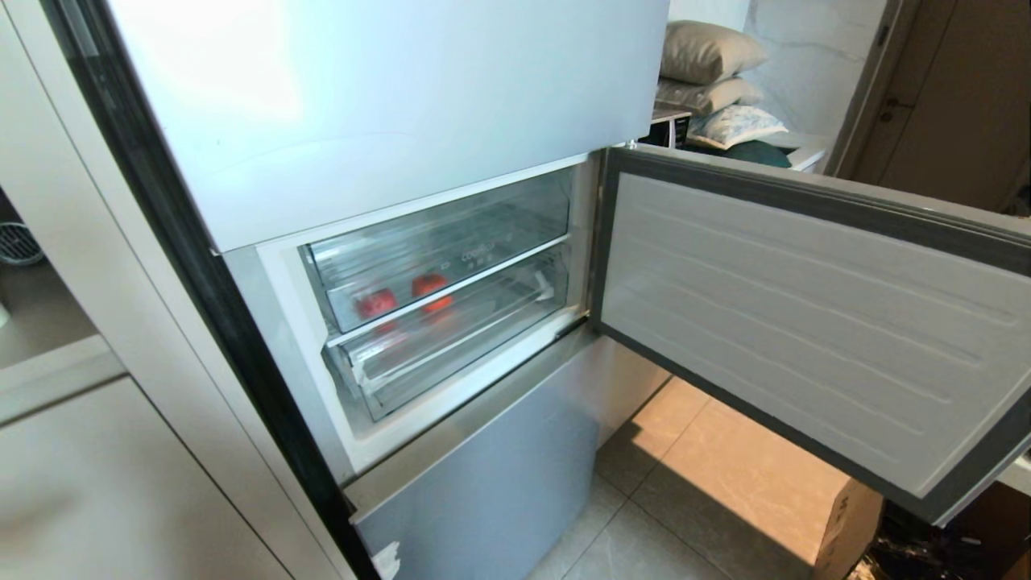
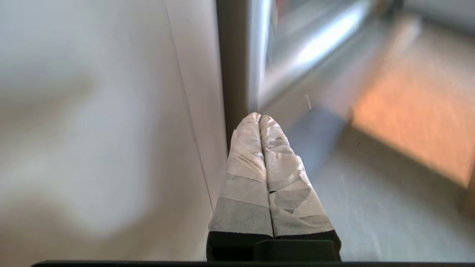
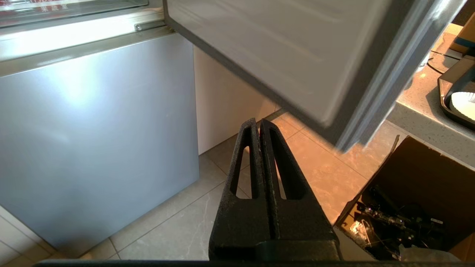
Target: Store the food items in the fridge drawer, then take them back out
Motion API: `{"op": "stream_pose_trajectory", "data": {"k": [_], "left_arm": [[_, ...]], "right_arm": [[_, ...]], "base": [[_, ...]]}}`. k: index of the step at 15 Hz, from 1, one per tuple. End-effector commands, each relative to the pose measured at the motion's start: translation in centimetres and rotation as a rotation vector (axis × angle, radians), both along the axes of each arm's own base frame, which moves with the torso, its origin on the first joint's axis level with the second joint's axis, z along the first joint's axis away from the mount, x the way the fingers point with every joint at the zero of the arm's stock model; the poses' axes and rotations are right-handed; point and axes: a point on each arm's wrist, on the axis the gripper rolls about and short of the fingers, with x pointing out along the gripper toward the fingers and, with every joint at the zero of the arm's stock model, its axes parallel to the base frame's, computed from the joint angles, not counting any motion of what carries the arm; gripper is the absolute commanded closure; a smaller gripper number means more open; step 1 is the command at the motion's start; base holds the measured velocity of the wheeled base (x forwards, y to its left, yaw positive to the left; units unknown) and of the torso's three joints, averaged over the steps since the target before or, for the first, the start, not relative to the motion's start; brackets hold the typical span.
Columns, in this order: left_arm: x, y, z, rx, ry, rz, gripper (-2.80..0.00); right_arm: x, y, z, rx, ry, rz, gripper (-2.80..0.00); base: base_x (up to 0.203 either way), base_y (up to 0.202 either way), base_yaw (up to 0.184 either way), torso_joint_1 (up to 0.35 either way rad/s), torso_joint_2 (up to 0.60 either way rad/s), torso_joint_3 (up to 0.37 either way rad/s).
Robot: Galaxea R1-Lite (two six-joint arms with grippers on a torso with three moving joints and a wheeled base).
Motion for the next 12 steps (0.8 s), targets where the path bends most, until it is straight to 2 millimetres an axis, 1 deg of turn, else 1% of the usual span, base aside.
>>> {"op": "stream_pose_trajectory", "data": {"k": [1, 3, 4, 6, 9, 10, 12], "left_arm": [[-0.3, -0.2, -2.4, -0.022, 0.114, -0.084, 0.00], [-0.9, 0.1, -2.9, 0.014, 0.237, 0.026, 0.00], [-1.1, 0.2, -3.1, 0.038, 0.245, 0.040, 0.00], [-1.8, 0.1, -3.2, 0.051, 0.154, -0.022, 0.00], [-3.1, 0.1, -3.5, 0.083, -0.013, -0.067, 0.00], [-3.2, 0.1, -3.6, 0.083, -0.020, -0.061, 0.00], [-3.2, 0.2, -3.5, 0.010, -0.020, -0.016, 0.00]], "right_arm": [[0.0, 0.0, 0.0, 0.001, 0.002, 0.001, 0.00], [0.0, 0.0, 0.0, 0.004, 0.002, 0.001, 0.00], [0.0, 0.0, 0.0, 0.005, 0.002, 0.001, 0.00], [0.0, 0.0, 0.0, 0.007, 0.001, 0.000, 0.00], [0.0, 0.0, 0.0, 0.008, 0.001, 0.000, 0.00], [0.0, 0.0, 0.0, 0.008, 0.000, 0.000, 0.00], [0.0, 0.0, 0.0, 0.008, 0.000, 0.000, 0.00]], "base": [[0.000, 0.000, 0.000, 0.000, 0.00, 0.000], [0.000, 0.000, 0.000, 0.000, 0.00, 0.000], [0.000, 0.000, 0.000, 0.000, 0.00, 0.000], [0.000, 0.000, 0.000, 0.000, 0.00, 0.000], [0.000, 0.000, 0.000, 0.000, 0.00, 0.000], [0.000, 0.000, 0.000, 0.000, 0.00, 0.000], [0.000, 0.000, 0.000, 0.000, 0.00, 0.000]]}}
